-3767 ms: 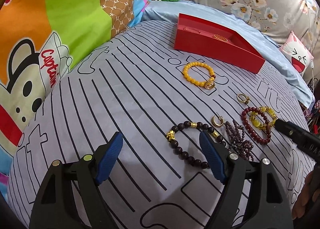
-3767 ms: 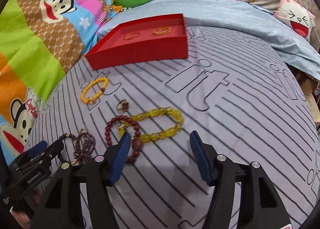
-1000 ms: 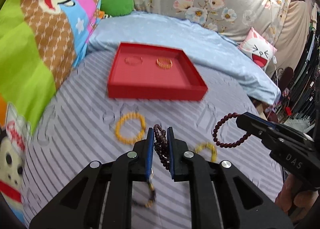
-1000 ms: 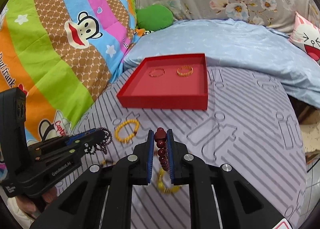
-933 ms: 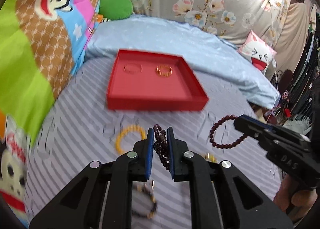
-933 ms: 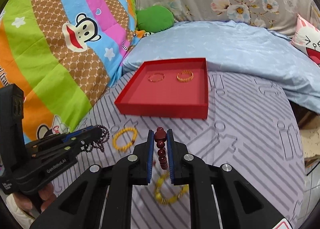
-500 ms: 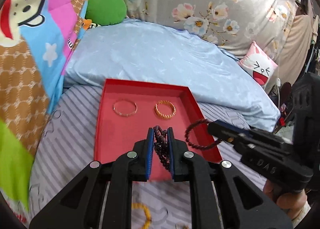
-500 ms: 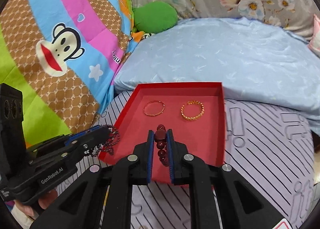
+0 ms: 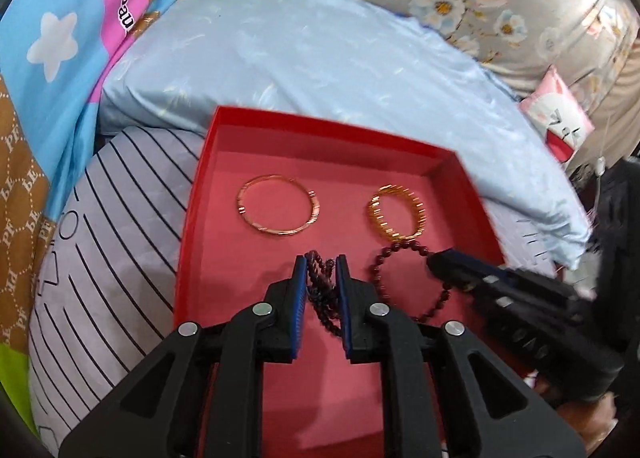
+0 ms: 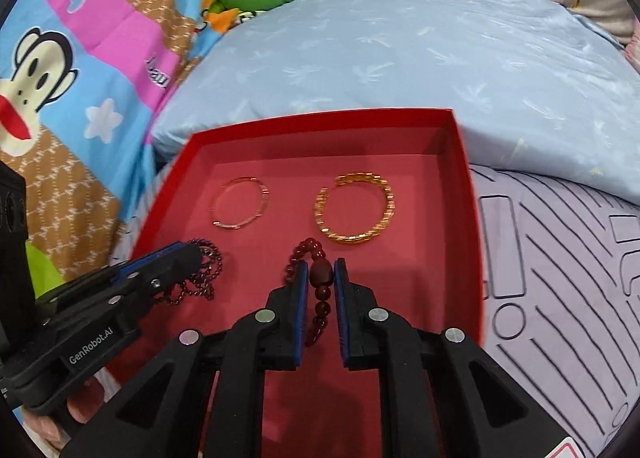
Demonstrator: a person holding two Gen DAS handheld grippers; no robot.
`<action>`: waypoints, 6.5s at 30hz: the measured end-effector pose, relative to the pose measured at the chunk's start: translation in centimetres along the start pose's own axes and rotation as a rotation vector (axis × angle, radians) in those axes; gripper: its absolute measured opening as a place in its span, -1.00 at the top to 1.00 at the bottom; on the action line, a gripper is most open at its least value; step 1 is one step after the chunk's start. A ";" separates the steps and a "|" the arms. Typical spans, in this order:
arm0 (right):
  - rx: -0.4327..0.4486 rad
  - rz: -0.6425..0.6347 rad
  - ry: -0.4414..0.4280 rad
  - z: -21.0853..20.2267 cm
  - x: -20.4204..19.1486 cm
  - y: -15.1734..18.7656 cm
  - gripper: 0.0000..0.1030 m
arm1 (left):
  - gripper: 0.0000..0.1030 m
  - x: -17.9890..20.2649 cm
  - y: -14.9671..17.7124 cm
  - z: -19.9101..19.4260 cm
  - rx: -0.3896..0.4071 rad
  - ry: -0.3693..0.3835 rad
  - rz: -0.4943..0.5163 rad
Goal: Organize jewelry
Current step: 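Carry both bead bracelets into the red tray and open both tools, then withdraw both tools and move them over the black and yellow bead bracelets, then grasp the black-and-gold bracelet with the left tool while the right tool grasps the yellow bracelet, then carry both bracelets into the red tray and open both tools, then move the right tool to the red-stone gold ring while the left tool approaches the amber bead bracelet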
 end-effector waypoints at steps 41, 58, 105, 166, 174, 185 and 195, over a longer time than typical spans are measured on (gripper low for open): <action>0.120 -0.034 0.082 -18.6 -0.1 19.8 0.03 | -0.14 1.0 18.7 -18.4 0.109 -0.310 0.102; 0.070 0.022 0.107 -18.0 0.4 25.0 0.04 | -0.13 0.9 25.3 -17.8 0.045 -0.324 0.054; 0.112 0.012 0.119 -18.6 -0.2 25.1 0.82 | 0.86 2.8 25.5 -19.4 0.051 -0.166 0.037; 0.117 -0.072 0.069 -4.9 -1.1 5.2 0.60 | 0.49 0.3 5.3 -5.1 0.082 -0.142 0.012; 0.192 -0.129 0.096 -7.9 -2.4 5.9 0.15 | 0.31 0.4 5.7 -7.0 0.144 -0.229 0.070; 0.202 -0.145 0.098 -10.9 -3.0 9.0 0.15 | 0.29 0.4 8.1 -10.1 0.164 -0.246 0.070; 0.176 -0.104 0.112 -13.2 -1.9 14.1 0.14 | 0.15 0.4 12.4 -13.8 0.193 -0.260 0.076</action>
Point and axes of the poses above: each gripper's, at about its wrist camera, not at the fingertips, and z roughly the way its jaws point, x to its right, y to its underside, the point moved 2 cm from there along z, roughly the way its jaws point, and after that the axes turned 7 degrees about x, right-handed, at the moved point
